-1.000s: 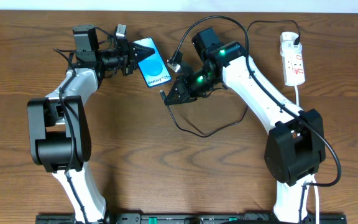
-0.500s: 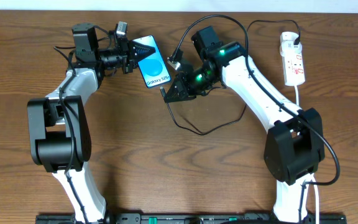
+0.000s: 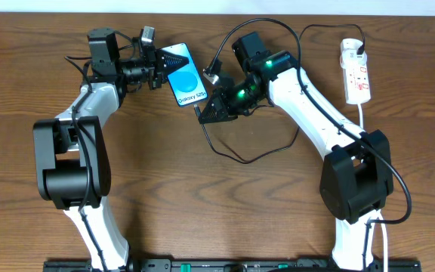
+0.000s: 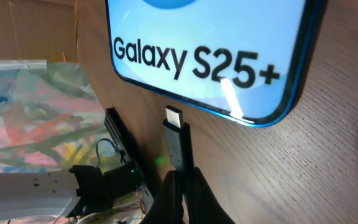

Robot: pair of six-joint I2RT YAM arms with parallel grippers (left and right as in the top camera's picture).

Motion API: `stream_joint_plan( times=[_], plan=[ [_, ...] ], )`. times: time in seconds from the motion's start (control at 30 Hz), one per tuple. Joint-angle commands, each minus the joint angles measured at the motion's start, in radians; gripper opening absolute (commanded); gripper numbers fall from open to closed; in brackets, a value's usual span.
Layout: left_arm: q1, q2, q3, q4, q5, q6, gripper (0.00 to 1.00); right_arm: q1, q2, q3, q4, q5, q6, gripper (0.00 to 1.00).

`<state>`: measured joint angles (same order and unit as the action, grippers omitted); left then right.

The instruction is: Plug charger to phone and switch on socket

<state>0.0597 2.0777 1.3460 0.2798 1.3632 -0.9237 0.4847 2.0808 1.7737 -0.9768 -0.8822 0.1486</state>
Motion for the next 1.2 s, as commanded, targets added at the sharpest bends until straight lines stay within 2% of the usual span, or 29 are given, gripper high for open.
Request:
stream_joint_plan(
  times=[0.0,1.17],
  plan=[
    [0.002,-0.022,0.005,0.006,0.04,-0.013,0.07,0.003,0.014,0.011,0.012,-0.026,0.016,0.01],
    [0.002,-0.022,0.005,0.022,0.043,-0.013,0.08,0.005,0.016,0.01,0.005,-0.025,0.019,0.01]
  ],
)
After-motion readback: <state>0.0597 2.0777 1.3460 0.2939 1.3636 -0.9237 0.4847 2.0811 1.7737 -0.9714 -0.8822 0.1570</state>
